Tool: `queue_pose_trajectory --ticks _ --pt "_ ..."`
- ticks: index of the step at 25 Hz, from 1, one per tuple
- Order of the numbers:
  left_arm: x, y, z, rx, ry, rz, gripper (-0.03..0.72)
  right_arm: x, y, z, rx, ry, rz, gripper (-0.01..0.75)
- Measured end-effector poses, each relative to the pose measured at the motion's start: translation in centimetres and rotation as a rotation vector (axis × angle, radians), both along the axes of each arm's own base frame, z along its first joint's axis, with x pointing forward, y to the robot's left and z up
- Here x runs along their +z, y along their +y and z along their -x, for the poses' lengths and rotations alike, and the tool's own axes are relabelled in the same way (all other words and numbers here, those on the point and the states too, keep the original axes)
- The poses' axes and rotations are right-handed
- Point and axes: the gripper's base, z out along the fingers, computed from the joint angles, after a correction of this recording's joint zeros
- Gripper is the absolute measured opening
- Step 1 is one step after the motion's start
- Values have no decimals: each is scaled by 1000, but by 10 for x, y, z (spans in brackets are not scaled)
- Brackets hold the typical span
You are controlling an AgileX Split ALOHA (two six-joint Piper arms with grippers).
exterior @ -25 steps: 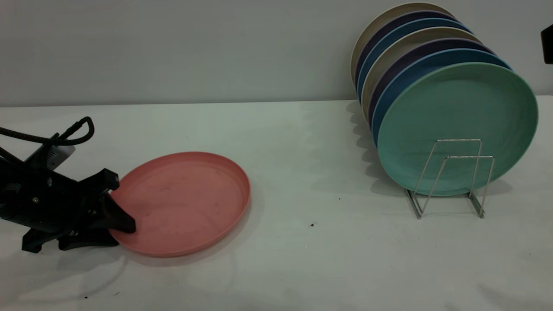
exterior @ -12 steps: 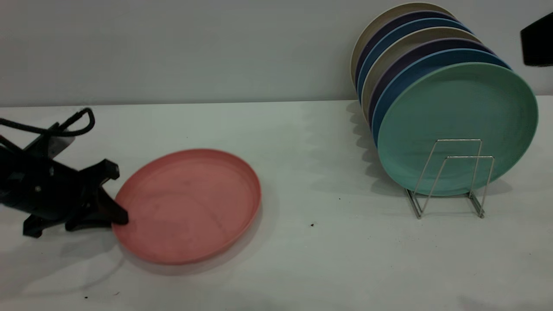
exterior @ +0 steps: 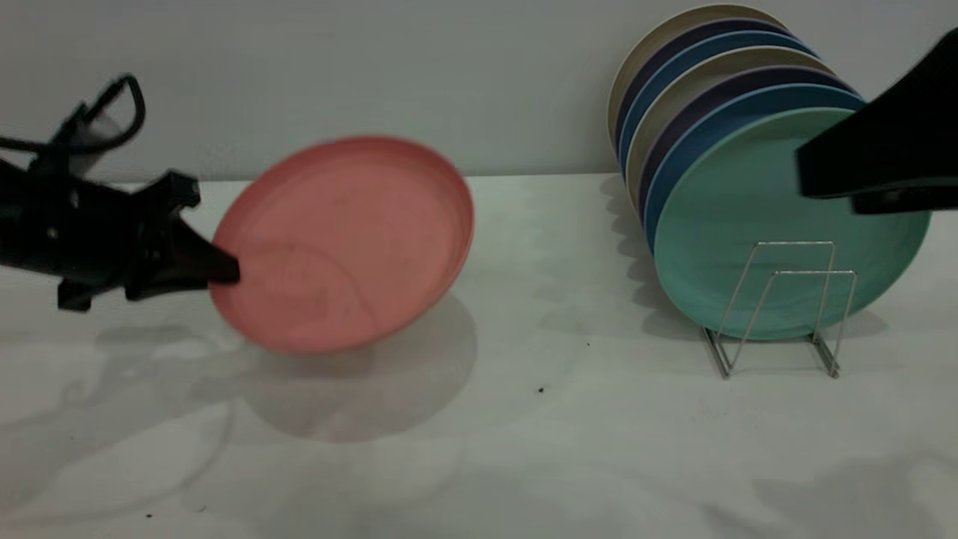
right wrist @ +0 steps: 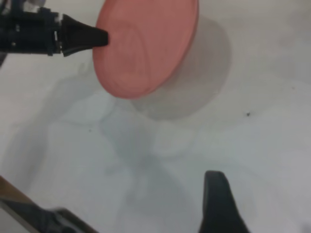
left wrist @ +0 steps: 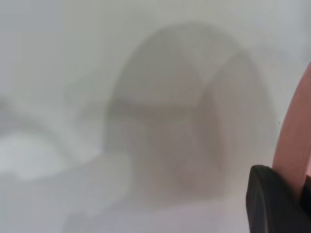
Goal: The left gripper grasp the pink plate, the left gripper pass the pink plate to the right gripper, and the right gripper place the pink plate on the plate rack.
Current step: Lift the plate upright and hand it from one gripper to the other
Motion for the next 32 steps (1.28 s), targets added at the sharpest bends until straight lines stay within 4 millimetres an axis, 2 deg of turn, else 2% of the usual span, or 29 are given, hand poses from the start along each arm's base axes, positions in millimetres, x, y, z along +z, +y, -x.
queue_pose_trajectory --ticks 6,15,19,25,32 --pt "9 -11 0 -49 -32 42 14 -28 8 -26 17 31 -102 480" --pt "8 -81 13 -238 -25 -17 14 -46 15 -61 50 76 -152 480" --pt "7 -107 21 -309 -25 -36 14 -57 13 -65 35 106 -131 480" --pt "11 -133 25 -375 -43 -39 14 -72 13 -66 30 158 -113 480" --pt "22 -142 23 -382 -71 -26 14 -81 9 -68 -6 182 -63 480"
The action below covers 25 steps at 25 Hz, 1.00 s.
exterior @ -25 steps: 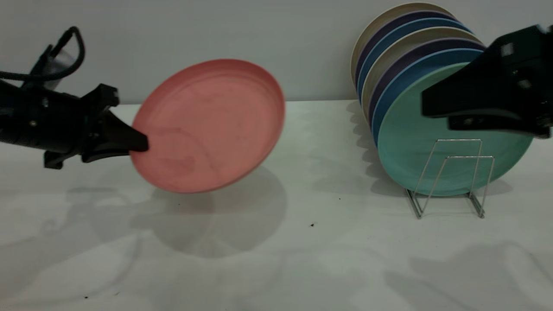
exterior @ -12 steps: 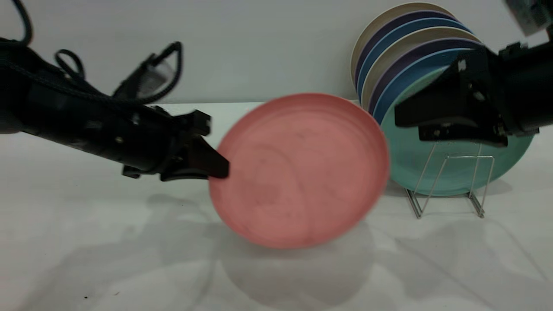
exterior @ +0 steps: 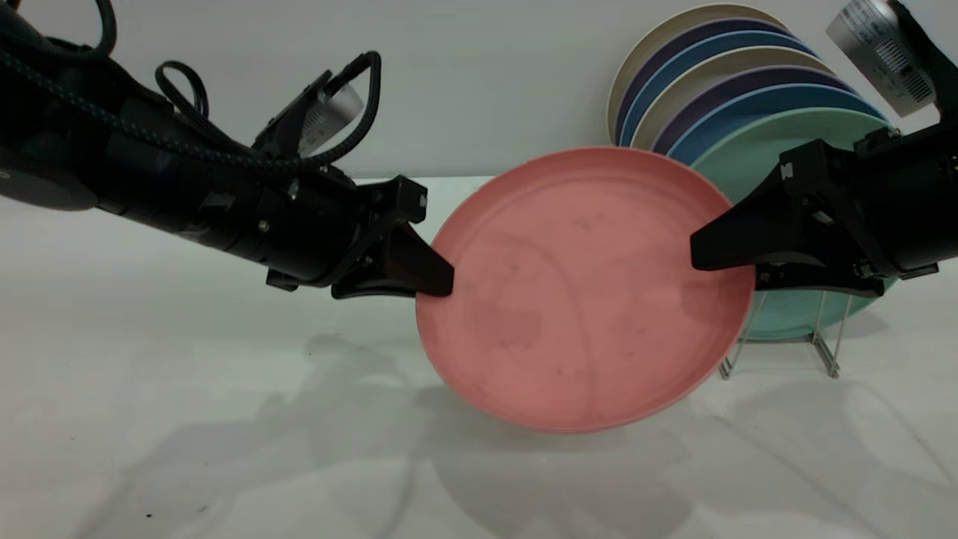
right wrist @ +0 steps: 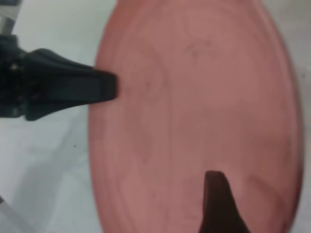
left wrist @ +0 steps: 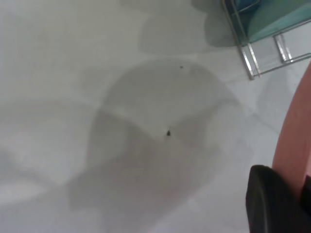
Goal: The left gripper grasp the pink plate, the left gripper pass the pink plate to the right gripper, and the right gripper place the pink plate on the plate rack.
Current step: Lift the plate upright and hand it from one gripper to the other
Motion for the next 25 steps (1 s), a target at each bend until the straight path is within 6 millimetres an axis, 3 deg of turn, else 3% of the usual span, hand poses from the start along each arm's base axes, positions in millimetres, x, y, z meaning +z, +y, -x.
queue_pose_trajectory --ticks 5,9,17,22,25 --pt "11 -1 -1 -2 -29 14 14 0 -1 -1 -13 4 3 476" --pt "11 -6 2 -19 -28 17 14 1 1 0 -8 5 -17 428" --pt "11 -11 5 -35 -28 17 14 3 3 1 1 18 -59 295" --pt "14 -14 6 -61 -28 49 14 2 3 2 -21 56 -76 106" --pt "15 -13 7 -83 -41 65 16 2 3 2 -21 61 -76 95"
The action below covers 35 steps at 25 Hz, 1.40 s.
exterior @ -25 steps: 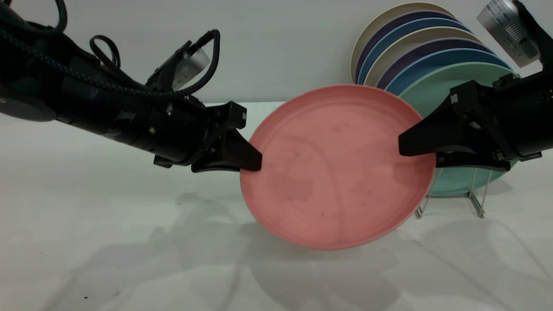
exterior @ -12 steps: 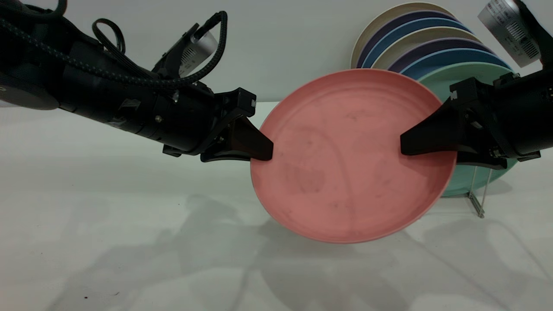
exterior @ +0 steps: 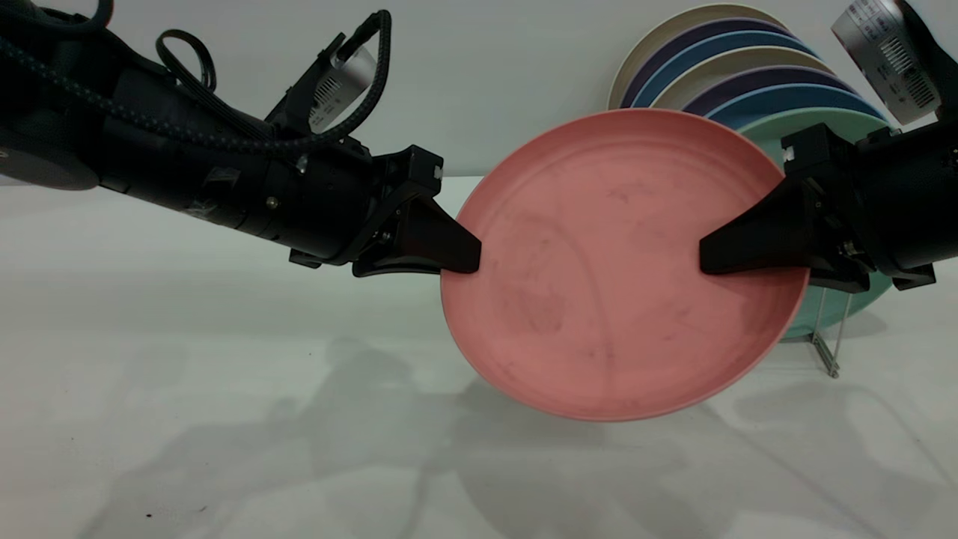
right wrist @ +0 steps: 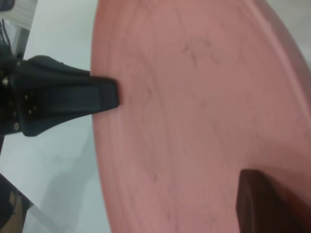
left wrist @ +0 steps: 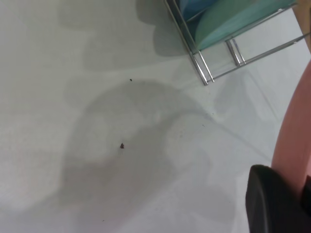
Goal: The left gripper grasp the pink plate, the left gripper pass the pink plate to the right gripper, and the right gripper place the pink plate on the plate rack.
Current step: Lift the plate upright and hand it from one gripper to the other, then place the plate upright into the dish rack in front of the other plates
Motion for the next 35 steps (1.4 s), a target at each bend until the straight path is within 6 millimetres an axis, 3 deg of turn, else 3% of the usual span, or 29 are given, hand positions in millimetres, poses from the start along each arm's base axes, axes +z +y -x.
queue_pose_trajectory --ticks 5,8,13,16,25,29,35 --pt "1 0 1 -27 -1 17 72 -1 -1 1 8 2 10 95" --pt "2 3 2 -53 -2 32 207 0 0 1 18 2 4 95" --pt "6 12 1 -72 28 85 511 1 2 3 47 -3 -11 95" --pt "2 29 -2 -80 53 46 595 1 2 3 64 -19 1 95" --pt "-13 88 -1 -61 203 -146 568 0 -13 8 187 -82 159 95" --pt "-15 106 -3 -12 241 -177 566 22 -24 14 275 -212 357 95" --pt "-15 111 -4 18 258 -172 566 64 -38 32 493 -459 678 95"
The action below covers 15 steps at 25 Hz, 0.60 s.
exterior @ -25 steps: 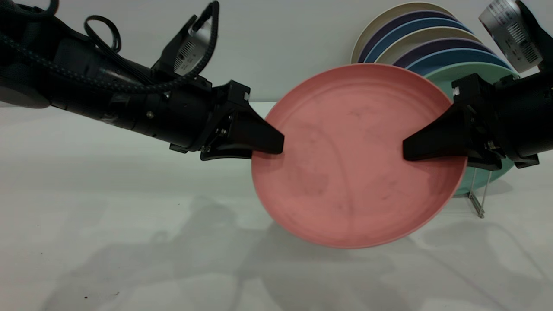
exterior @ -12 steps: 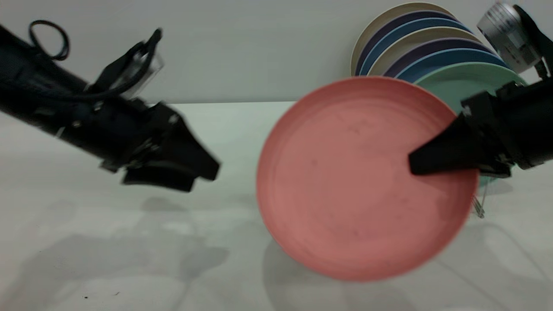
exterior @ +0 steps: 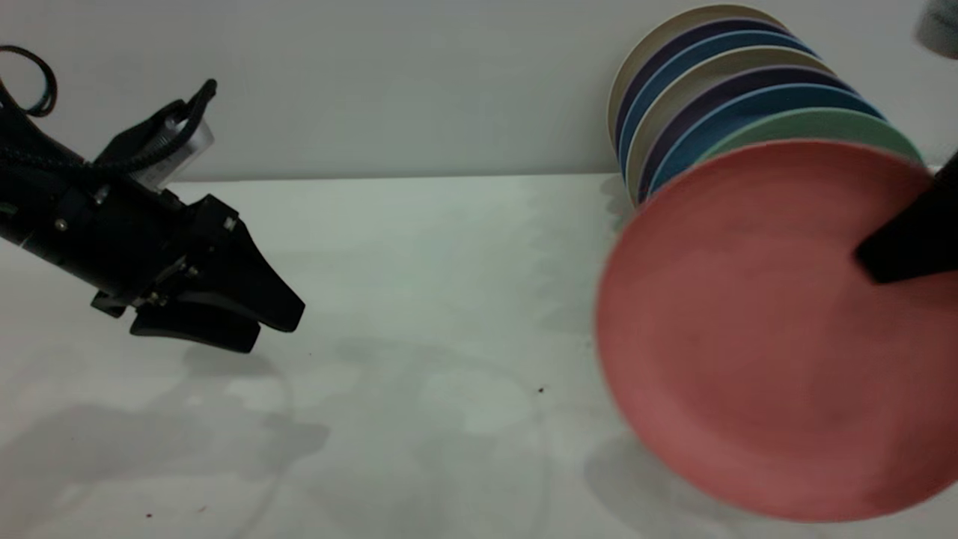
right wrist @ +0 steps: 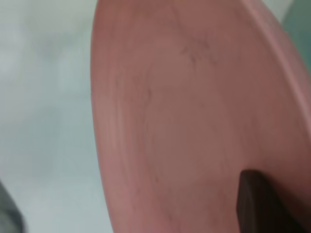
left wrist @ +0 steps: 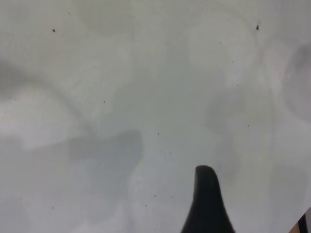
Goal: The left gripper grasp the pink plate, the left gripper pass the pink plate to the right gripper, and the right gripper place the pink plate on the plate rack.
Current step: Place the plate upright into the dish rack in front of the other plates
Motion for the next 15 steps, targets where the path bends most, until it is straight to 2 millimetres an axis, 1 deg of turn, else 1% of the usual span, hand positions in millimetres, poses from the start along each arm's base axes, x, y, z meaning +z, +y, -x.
queue_pose_trajectory --ticks 3,6,11,15 --pt "0 0 0 24 17 2 566 16 -4 3 66 -82 90 95" --pt "0 1 -1 36 18 -4 566 33 -5 1 135 -139 158 95" --pt "-1 1 -1 44 16 -8 566 55 -7 -10 214 -201 243 95" --pt "-1 2 -3 58 9 -16 566 73 -10 -26 249 -257 308 95"
